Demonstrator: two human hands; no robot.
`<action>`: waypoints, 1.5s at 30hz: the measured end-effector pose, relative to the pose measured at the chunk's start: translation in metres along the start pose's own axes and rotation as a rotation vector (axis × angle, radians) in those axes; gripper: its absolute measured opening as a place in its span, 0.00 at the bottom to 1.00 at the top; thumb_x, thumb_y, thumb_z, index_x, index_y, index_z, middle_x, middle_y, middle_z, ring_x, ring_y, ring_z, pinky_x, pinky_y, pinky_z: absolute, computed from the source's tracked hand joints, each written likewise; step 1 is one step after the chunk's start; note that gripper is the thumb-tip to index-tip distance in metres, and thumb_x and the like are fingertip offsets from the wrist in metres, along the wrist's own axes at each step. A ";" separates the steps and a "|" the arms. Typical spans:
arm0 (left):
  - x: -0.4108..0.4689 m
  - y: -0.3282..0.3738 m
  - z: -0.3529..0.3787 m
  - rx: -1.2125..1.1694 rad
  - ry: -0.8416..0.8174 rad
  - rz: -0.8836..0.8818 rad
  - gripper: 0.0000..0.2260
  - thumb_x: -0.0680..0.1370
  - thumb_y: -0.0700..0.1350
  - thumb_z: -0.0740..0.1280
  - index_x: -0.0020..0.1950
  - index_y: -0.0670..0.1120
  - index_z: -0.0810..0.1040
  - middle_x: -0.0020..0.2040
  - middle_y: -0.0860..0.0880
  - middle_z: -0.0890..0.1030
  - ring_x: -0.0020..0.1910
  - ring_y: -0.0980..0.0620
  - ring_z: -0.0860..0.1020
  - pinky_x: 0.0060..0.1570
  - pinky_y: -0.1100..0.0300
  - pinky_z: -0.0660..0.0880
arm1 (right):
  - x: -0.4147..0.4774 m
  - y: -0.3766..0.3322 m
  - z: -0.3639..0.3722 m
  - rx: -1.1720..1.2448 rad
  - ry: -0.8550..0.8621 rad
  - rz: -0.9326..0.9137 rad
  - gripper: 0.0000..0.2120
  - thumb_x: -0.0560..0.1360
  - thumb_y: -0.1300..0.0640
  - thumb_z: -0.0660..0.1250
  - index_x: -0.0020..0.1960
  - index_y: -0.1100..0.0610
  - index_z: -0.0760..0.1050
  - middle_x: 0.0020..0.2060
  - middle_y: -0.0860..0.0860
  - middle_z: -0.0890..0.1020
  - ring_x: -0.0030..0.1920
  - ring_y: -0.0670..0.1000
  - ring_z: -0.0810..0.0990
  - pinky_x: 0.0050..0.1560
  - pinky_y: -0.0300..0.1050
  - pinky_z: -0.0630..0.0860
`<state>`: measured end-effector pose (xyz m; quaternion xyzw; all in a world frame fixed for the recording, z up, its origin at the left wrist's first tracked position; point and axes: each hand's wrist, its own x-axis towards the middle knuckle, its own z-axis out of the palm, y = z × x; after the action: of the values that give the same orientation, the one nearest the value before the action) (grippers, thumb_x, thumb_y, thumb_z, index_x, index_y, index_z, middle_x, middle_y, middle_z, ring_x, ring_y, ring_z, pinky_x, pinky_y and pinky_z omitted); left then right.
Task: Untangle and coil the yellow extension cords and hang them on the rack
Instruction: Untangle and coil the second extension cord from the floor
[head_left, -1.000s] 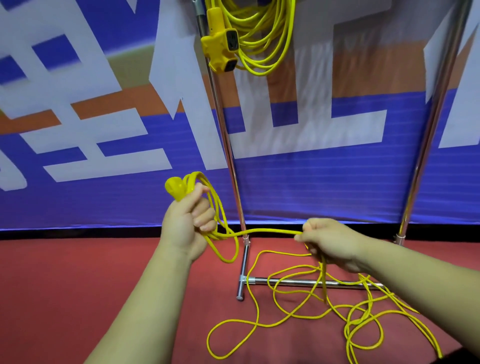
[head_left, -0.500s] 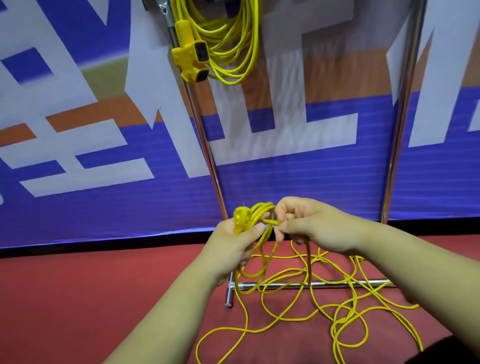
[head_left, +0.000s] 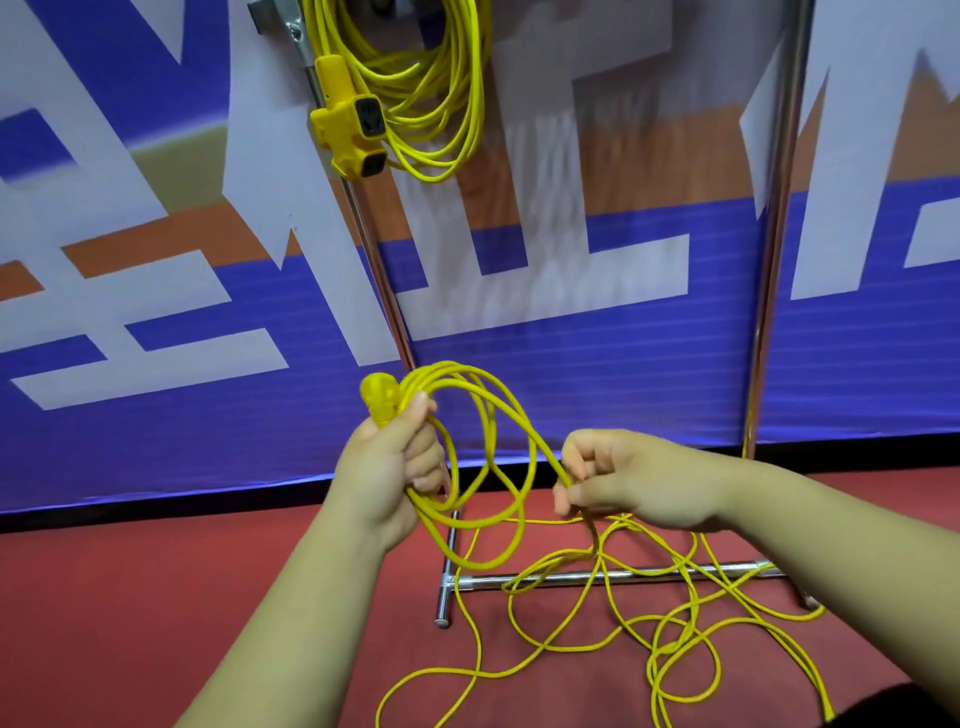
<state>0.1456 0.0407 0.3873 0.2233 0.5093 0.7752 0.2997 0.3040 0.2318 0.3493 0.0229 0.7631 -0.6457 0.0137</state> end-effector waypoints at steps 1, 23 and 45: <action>0.003 0.003 -0.005 -0.046 0.038 0.010 0.08 0.80 0.47 0.63 0.43 0.45 0.74 0.22 0.55 0.58 0.18 0.61 0.58 0.18 0.69 0.57 | 0.001 0.004 0.001 -0.084 -0.006 0.016 0.13 0.79 0.72 0.62 0.43 0.57 0.65 0.42 0.54 0.84 0.42 0.53 0.76 0.43 0.44 0.71; -0.008 -0.013 -0.009 0.184 -0.031 -0.103 0.09 0.77 0.48 0.64 0.44 0.43 0.73 0.33 0.46 0.70 0.27 0.51 0.70 0.28 0.59 0.72 | 0.017 -0.020 0.013 0.344 0.343 0.278 0.07 0.77 0.65 0.68 0.55 0.61 0.78 0.42 0.57 0.86 0.41 0.50 0.83 0.34 0.35 0.79; -0.013 -0.038 0.032 0.197 -0.114 -0.305 0.09 0.81 0.48 0.63 0.53 0.43 0.76 0.33 0.42 0.75 0.27 0.48 0.72 0.30 0.57 0.73 | 0.011 -0.029 -0.005 0.070 0.416 0.120 0.08 0.81 0.63 0.62 0.54 0.56 0.80 0.43 0.53 0.87 0.38 0.47 0.85 0.35 0.37 0.74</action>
<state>0.1851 0.0641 0.3640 0.2157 0.5929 0.6532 0.4187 0.2916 0.2320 0.3777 0.2015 0.7240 -0.6511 -0.1065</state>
